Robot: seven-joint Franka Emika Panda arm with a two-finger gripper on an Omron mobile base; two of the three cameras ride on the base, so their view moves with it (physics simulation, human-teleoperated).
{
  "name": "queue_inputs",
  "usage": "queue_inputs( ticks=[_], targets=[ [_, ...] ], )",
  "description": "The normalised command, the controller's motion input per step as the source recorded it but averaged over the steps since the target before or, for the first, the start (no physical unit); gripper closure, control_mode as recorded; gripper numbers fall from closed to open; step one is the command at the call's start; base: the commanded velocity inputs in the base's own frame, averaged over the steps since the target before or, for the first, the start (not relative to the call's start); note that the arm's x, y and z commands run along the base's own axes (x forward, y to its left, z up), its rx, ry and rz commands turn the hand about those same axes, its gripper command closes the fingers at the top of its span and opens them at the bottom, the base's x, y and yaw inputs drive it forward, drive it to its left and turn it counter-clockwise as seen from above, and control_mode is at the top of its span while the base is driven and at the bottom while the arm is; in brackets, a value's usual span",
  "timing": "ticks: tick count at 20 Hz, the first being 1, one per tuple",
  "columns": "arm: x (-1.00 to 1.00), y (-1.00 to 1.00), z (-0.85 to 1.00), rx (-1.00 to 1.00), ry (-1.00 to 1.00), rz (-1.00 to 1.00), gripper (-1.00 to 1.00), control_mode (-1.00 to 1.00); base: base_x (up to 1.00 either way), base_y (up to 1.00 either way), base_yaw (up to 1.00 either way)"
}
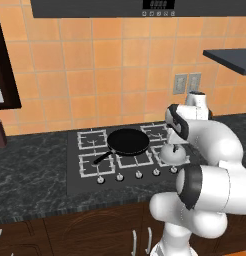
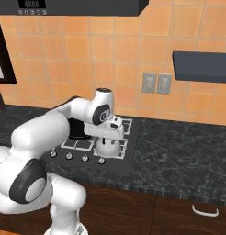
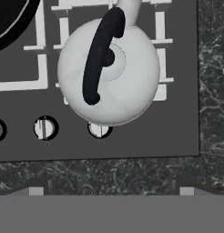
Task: Pick the kettle from the counter and place it on a stove burner. Then turn the burner on.
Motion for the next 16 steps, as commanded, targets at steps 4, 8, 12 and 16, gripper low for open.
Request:
queue_inputs(
  ticks=[4,8,12,16],
  targets=[
    [-0.07,0.21,-0.79,-0.03,-0.12,-0.01,-1.00,-1.00,0.00,0.00,0.00],
    [0.00,0.34,-0.58,-0.13,0.06,0.00,-1.00,-1.00,0.00,0.00,0.00],
    [0.13,0.27,-0.37,-0.05,0.08,0.00,-1.00,-1.00,0.00,0.00,0.00],
    [0.34,0.00,-0.22,0.00,0.01,0.00,-1.00,-1.00,0.00,0.00,0.00]
  ],
)
